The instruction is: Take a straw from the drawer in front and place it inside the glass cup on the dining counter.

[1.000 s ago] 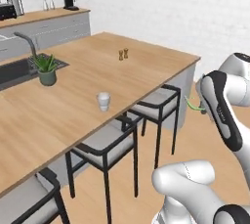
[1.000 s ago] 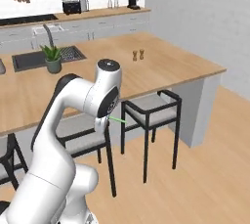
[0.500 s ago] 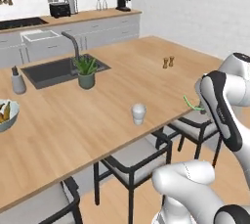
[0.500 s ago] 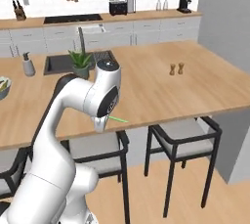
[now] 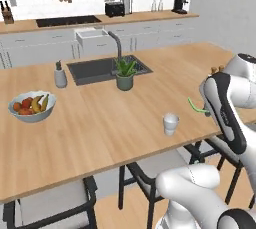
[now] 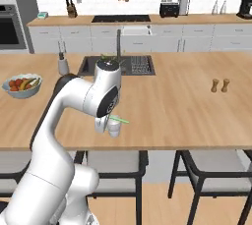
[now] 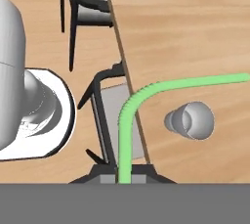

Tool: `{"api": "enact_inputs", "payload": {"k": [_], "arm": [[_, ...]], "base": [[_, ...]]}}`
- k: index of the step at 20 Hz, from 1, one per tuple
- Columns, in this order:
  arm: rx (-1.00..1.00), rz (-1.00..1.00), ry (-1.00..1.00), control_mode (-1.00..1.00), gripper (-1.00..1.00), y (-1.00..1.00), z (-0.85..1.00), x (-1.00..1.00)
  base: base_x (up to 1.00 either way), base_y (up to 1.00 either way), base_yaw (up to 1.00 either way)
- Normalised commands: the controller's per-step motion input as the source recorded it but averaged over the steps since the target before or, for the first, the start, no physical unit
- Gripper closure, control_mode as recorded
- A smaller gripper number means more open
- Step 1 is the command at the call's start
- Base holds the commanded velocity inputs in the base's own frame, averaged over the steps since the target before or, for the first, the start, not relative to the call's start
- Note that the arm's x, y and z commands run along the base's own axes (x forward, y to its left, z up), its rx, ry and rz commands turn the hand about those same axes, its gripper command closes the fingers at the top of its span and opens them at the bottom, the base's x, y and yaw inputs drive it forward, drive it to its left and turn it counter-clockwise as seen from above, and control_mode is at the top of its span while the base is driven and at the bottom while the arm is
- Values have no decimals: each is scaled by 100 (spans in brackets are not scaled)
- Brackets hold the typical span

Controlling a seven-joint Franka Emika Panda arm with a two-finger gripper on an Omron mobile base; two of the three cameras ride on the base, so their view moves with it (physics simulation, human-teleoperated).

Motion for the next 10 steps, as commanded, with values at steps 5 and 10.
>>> {"api": "enact_inputs", "payload": {"k": [5, 10], "arm": [[0, 0, 0, 100, 100, 0, 0, 0], [0, 0, 0, 100, 100, 0, 0, 0]], "base": [[42, -45, 46], [52, -34, 36]]}}
